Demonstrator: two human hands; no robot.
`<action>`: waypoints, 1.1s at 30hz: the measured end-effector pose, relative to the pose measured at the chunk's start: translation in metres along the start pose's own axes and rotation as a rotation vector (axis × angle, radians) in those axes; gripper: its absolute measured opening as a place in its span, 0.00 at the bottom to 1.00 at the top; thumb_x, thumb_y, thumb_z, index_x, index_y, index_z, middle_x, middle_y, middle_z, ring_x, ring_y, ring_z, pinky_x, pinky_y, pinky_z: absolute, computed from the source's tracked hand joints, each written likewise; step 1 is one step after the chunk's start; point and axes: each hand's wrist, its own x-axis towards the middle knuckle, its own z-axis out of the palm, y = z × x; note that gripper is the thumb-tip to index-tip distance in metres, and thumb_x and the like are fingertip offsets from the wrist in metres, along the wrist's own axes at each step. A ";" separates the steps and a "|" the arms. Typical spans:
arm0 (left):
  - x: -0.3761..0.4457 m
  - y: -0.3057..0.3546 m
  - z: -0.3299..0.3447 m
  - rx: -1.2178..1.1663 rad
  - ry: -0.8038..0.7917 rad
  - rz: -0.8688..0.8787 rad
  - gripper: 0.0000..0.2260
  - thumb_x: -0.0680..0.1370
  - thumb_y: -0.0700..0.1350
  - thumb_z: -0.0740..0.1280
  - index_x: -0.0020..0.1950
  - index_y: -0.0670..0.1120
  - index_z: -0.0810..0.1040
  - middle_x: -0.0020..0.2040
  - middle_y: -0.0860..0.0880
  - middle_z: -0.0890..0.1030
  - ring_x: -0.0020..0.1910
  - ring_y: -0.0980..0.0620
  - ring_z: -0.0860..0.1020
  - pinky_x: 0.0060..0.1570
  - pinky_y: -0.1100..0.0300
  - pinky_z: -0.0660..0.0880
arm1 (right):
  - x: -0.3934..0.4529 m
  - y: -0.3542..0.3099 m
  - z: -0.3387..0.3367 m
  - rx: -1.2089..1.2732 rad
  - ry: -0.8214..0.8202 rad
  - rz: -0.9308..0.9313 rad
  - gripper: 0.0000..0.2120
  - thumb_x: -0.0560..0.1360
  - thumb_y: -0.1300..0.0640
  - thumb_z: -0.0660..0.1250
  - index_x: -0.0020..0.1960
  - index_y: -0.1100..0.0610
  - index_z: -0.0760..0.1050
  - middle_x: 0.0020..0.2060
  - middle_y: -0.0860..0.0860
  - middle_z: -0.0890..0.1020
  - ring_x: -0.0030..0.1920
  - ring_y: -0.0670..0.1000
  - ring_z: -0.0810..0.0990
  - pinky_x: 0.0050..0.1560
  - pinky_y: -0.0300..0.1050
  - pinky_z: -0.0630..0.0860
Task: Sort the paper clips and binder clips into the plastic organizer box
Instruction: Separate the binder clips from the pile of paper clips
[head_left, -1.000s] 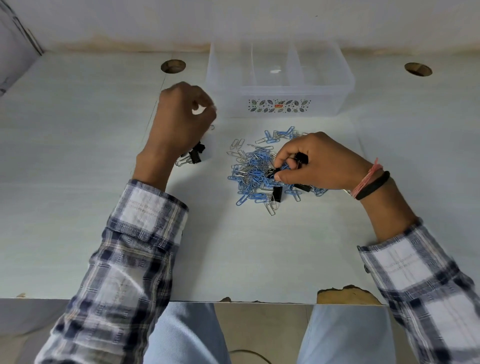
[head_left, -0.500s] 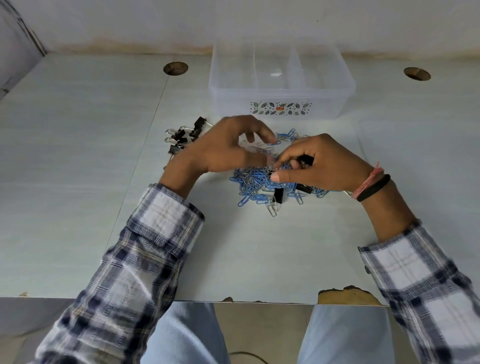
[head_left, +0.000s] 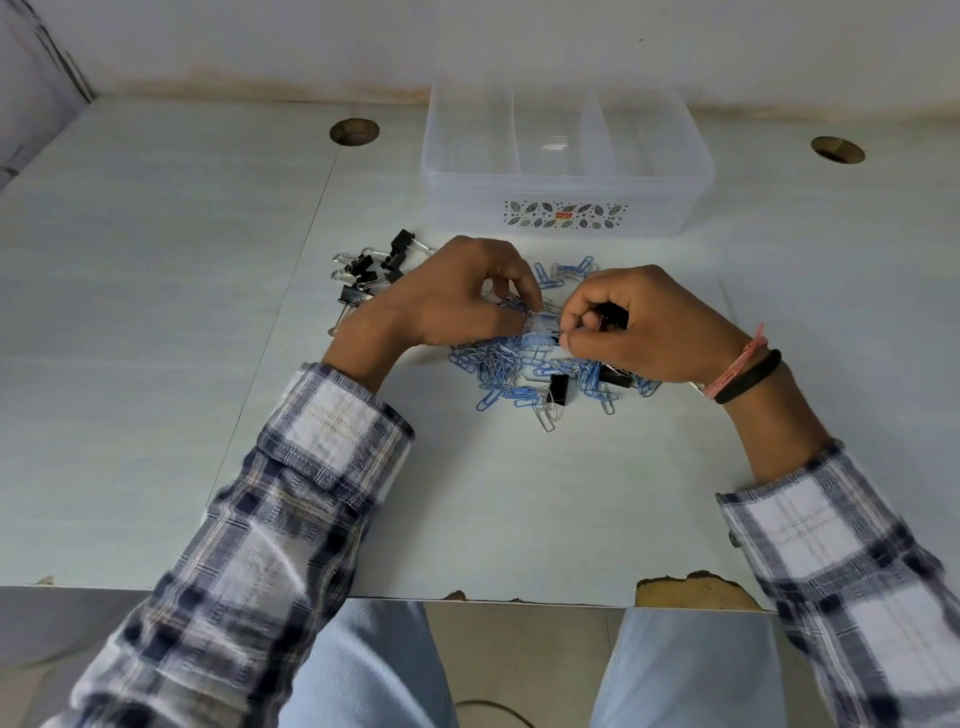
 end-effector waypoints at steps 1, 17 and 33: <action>0.001 0.000 0.000 -0.008 0.014 0.006 0.09 0.72 0.40 0.74 0.50 0.50 0.87 0.48 0.55 0.83 0.46 0.54 0.79 0.39 0.73 0.68 | 0.000 0.000 -0.001 0.023 0.019 0.003 0.02 0.72 0.62 0.71 0.41 0.58 0.82 0.31 0.45 0.78 0.32 0.41 0.74 0.36 0.31 0.71; 0.003 0.004 0.007 -0.295 0.114 0.007 0.07 0.76 0.42 0.76 0.52 0.40 0.87 0.45 0.45 0.88 0.42 0.54 0.82 0.45 0.65 0.76 | 0.005 0.012 -0.007 0.235 0.334 0.089 0.08 0.77 0.59 0.68 0.45 0.62 0.82 0.25 0.43 0.74 0.25 0.41 0.68 0.29 0.35 0.66; 0.001 0.003 -0.004 -0.550 0.328 -0.058 0.06 0.77 0.36 0.73 0.51 0.36 0.86 0.42 0.43 0.86 0.40 0.54 0.82 0.44 0.65 0.76 | -0.001 0.013 -0.011 0.226 0.185 0.106 0.08 0.76 0.52 0.72 0.49 0.56 0.85 0.38 0.54 0.85 0.29 0.43 0.73 0.33 0.35 0.70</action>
